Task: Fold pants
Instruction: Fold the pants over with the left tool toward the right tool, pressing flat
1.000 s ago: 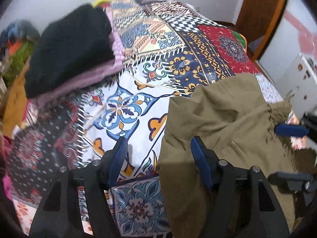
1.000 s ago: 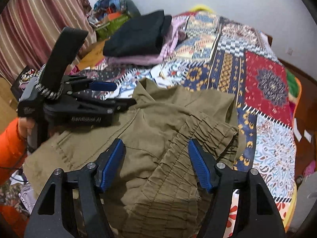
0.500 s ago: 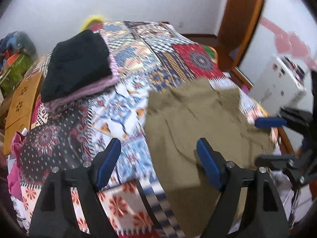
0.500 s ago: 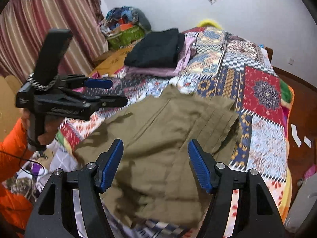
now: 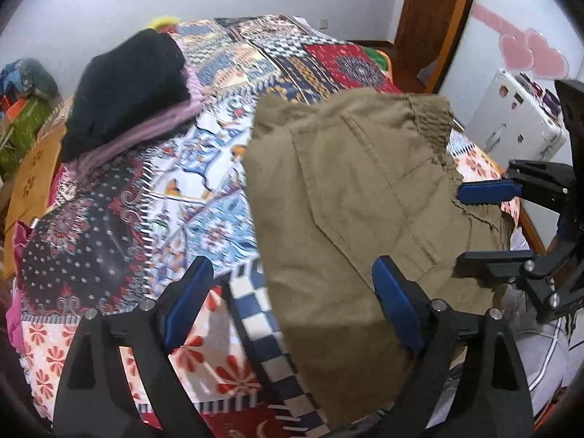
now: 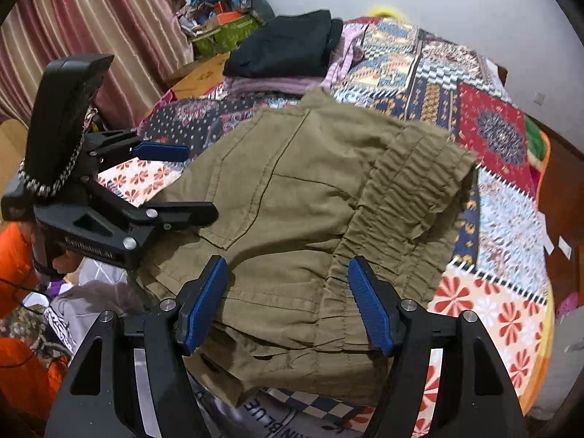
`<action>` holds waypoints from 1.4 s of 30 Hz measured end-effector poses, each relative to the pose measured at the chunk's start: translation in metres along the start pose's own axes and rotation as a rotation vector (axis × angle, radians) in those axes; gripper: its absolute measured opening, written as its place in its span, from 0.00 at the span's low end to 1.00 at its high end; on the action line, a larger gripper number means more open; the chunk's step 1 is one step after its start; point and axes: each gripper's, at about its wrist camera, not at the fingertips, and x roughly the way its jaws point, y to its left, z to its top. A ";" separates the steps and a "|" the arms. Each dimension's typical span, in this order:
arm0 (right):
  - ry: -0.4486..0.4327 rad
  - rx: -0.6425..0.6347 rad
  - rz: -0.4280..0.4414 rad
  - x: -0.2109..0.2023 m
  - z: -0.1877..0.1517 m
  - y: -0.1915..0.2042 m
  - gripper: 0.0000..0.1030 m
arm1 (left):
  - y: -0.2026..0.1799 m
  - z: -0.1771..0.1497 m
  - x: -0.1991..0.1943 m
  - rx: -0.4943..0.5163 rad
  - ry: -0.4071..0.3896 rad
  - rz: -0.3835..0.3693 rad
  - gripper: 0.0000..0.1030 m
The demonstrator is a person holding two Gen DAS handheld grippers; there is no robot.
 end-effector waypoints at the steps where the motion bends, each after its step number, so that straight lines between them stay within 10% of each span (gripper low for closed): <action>1: -0.011 0.015 -0.006 -0.004 0.000 -0.003 0.63 | 0.002 0.002 -0.006 0.003 -0.017 0.026 0.87; 8: -0.042 0.187 -0.025 -0.034 -0.018 -0.033 0.64 | 0.022 -0.004 -0.029 -0.019 -0.045 0.121 0.88; 17: 0.064 0.203 0.016 -0.007 -0.036 -0.019 0.64 | 0.025 -0.017 -0.003 -0.068 0.023 0.033 0.89; 42: -0.021 -0.043 -0.119 0.035 0.037 -0.079 0.59 | -0.020 0.011 0.023 -0.076 0.047 -0.030 0.86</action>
